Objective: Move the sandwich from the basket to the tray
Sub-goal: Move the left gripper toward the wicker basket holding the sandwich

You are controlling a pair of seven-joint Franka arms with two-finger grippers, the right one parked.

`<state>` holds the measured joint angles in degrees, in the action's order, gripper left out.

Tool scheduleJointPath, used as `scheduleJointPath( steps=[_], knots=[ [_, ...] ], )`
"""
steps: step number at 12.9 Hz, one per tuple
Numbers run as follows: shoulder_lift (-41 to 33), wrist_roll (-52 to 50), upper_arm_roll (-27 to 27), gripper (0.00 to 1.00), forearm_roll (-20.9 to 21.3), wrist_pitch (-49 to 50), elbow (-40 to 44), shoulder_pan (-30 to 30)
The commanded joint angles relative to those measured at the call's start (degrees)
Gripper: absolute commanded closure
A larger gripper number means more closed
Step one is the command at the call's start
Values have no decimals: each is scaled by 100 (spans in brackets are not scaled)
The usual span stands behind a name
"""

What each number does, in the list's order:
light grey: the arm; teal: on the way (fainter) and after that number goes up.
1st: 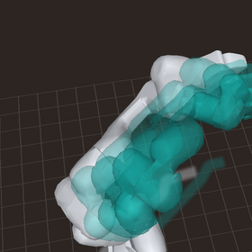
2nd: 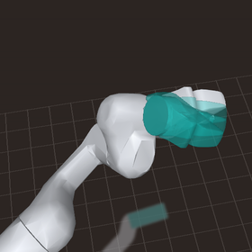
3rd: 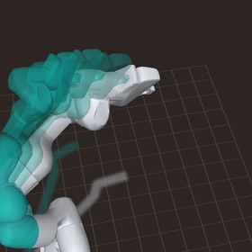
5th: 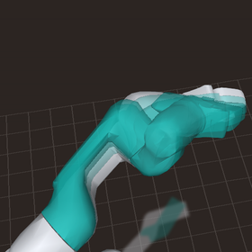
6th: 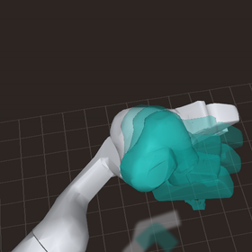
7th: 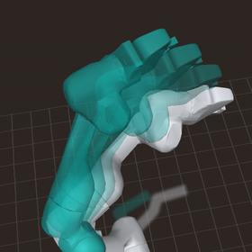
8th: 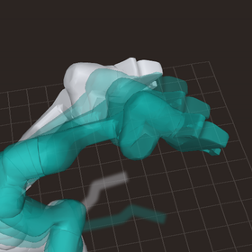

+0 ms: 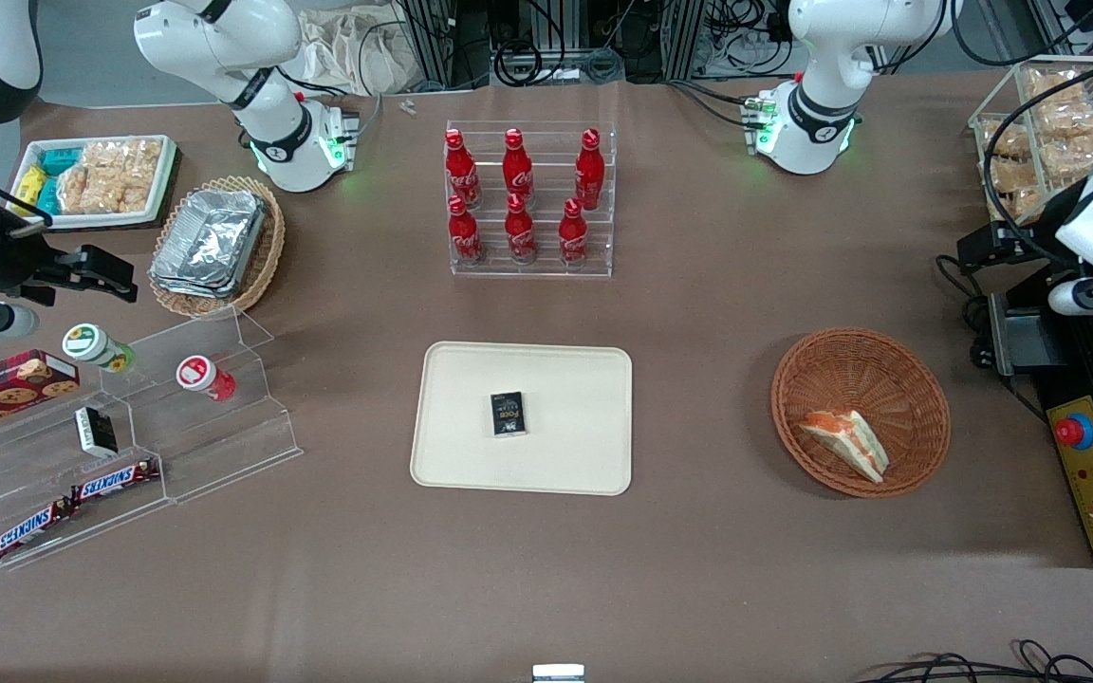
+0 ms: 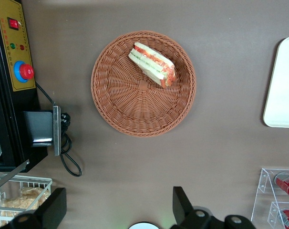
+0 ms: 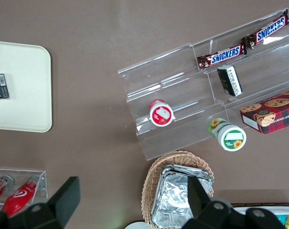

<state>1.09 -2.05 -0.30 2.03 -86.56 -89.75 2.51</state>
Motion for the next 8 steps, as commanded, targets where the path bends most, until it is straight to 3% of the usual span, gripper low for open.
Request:
scheduleJointPath(
  steps=[1,8],
  knots=[
    [-4,-94,39,0,51,-19,-25,74],
    [145,-77,13,0,-132,43,10,109]
  ],
)
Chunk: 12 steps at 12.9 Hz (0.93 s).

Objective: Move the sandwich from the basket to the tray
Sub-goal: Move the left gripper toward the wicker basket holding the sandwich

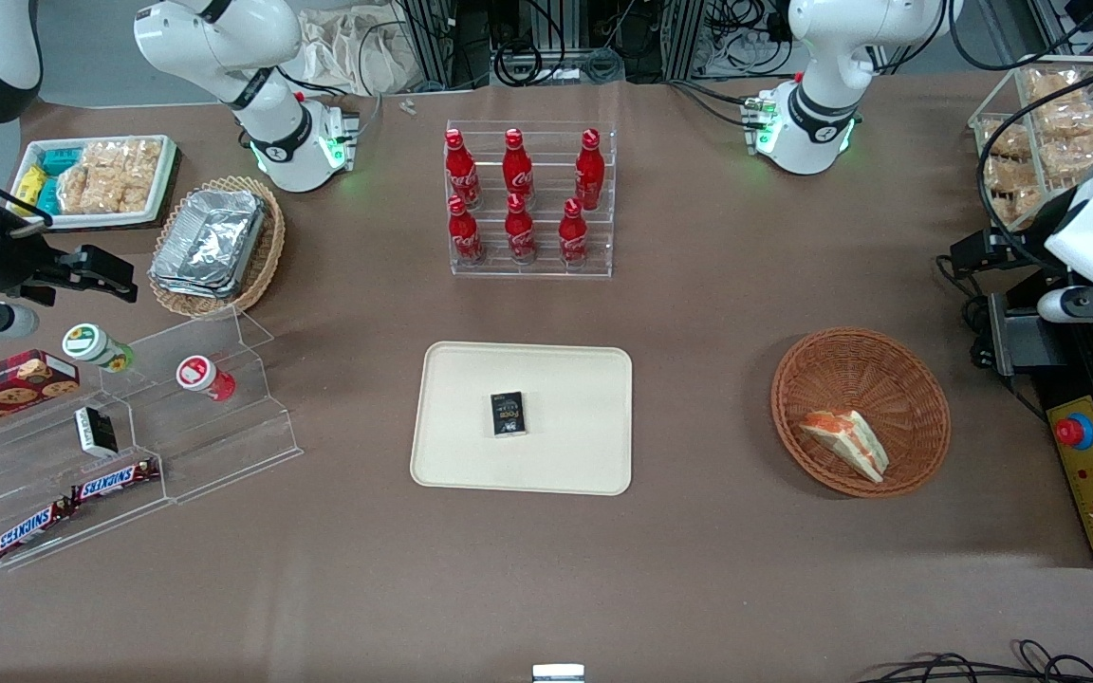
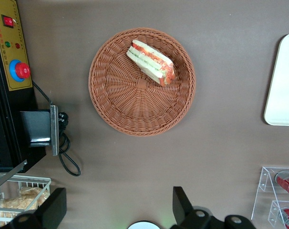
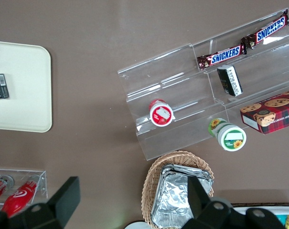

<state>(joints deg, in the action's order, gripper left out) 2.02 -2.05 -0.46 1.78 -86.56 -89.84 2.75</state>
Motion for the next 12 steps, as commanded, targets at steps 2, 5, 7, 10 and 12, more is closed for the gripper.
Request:
scheduleJointPath(
  steps=[2,5,7,10,12],
  knots=[
    [175,-15,28,0,-292,-10,10,76],
    [351,-102,37,0,-440,-2,-50,76],
    [395,-312,37,0,-503,-141,-252,76],
    [422,-989,37,1,-486,-1061,-769,85],
    [422,-1043,37,2,-494,-1896,-1410,85]
  ],
)
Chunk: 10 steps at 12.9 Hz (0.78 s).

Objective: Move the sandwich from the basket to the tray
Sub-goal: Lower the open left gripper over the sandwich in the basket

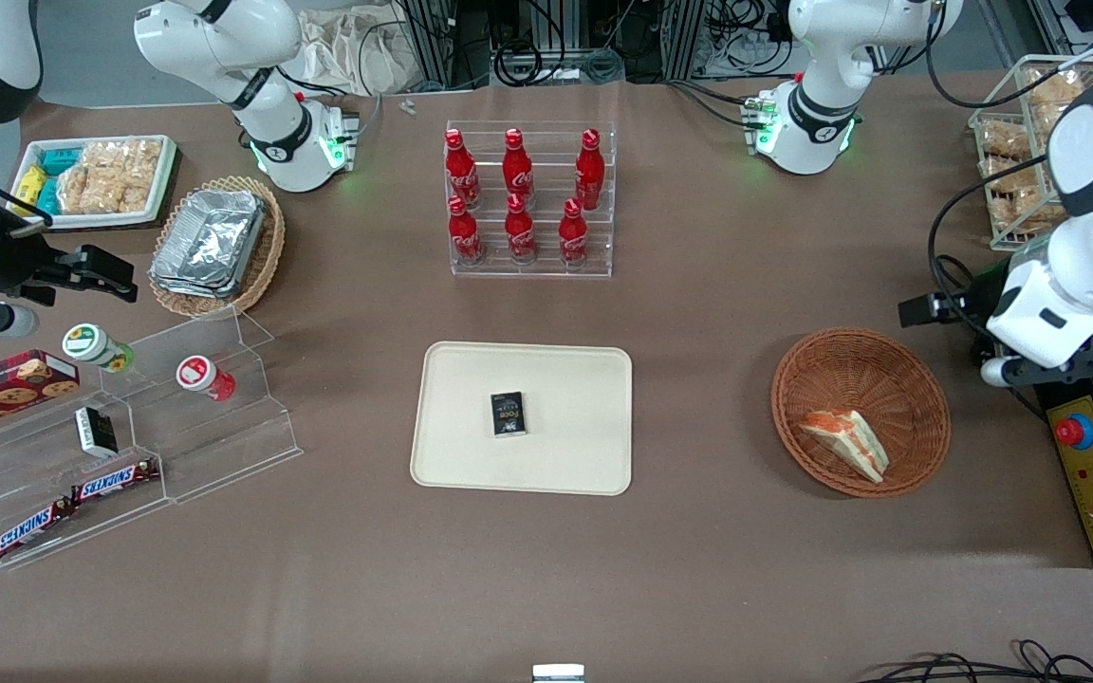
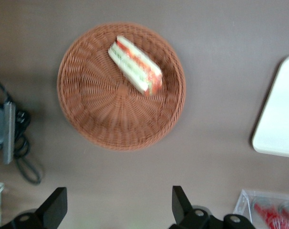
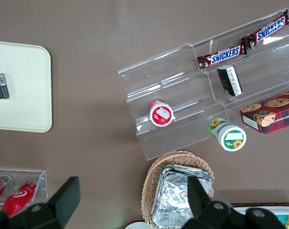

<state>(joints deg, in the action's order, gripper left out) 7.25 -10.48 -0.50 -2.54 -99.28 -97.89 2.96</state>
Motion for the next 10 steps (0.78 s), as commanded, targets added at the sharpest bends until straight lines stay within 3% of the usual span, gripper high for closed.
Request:
scheduleJointPath(
  steps=[1,3,7,10],
  knots=[
    [-92,-304,41,2,-63,-1062,-870,64],
    [56,-682,41,2,-54,-1627,-1135,73],
    [697,-1954,50,2,-89,-2137,-890,3],
    [997,-2765,59,2,-370,-2727,-872,-102]
  ],
)
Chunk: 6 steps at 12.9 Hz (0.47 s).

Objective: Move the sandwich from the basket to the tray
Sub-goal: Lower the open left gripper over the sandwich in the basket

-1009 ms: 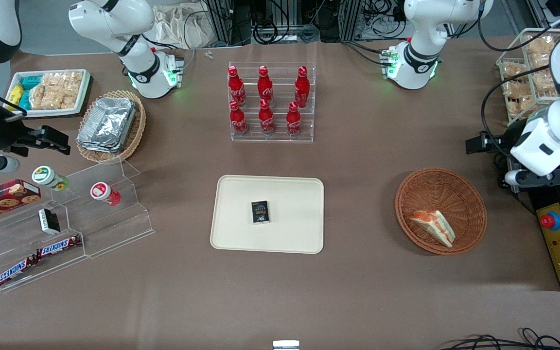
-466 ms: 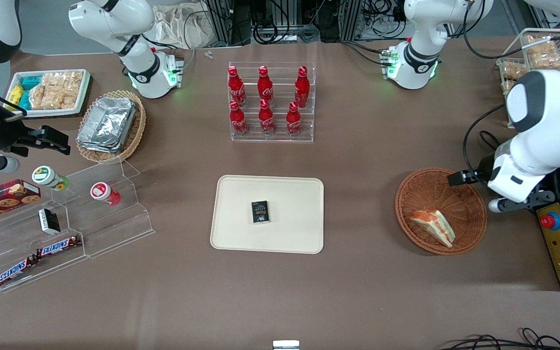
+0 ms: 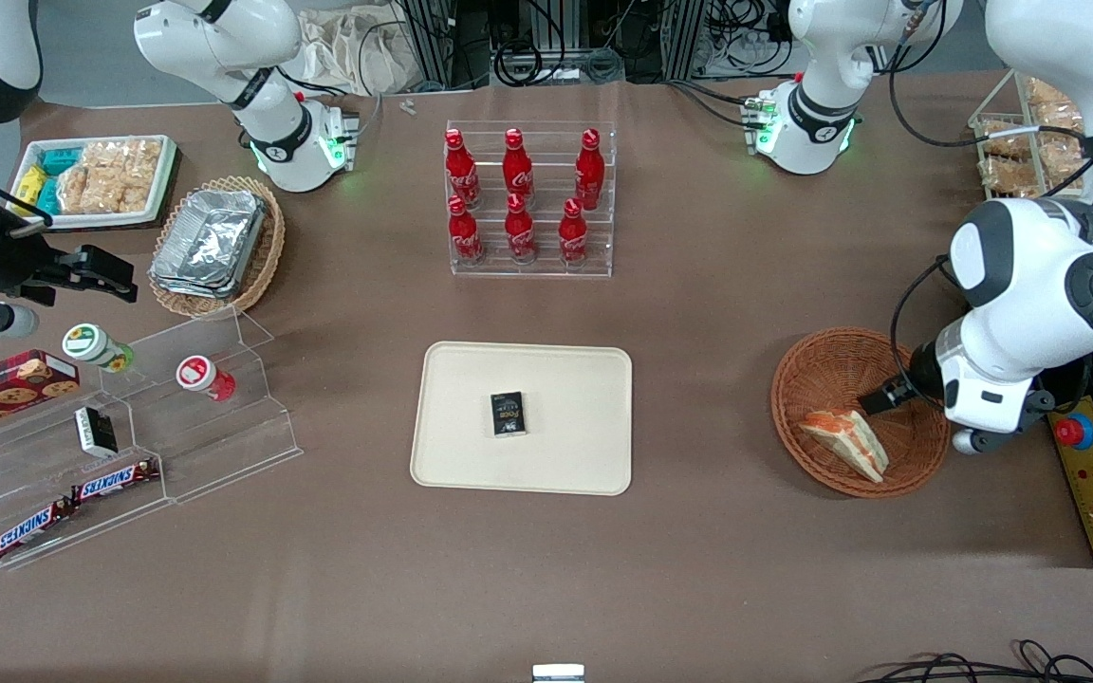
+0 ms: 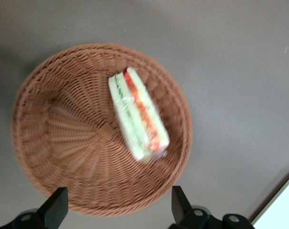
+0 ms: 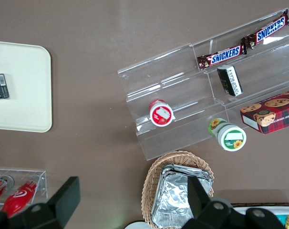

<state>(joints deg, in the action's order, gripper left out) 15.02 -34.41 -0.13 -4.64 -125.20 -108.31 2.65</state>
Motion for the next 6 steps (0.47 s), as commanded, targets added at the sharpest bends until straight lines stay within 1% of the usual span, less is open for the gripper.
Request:
scheduleJointPath(
  steps=[1,6],
  knots=[
    [343,-382,22,2,-169,-153,170,-72],
    [845,-697,22,2,-195,-653,170,-63]
  ],
)
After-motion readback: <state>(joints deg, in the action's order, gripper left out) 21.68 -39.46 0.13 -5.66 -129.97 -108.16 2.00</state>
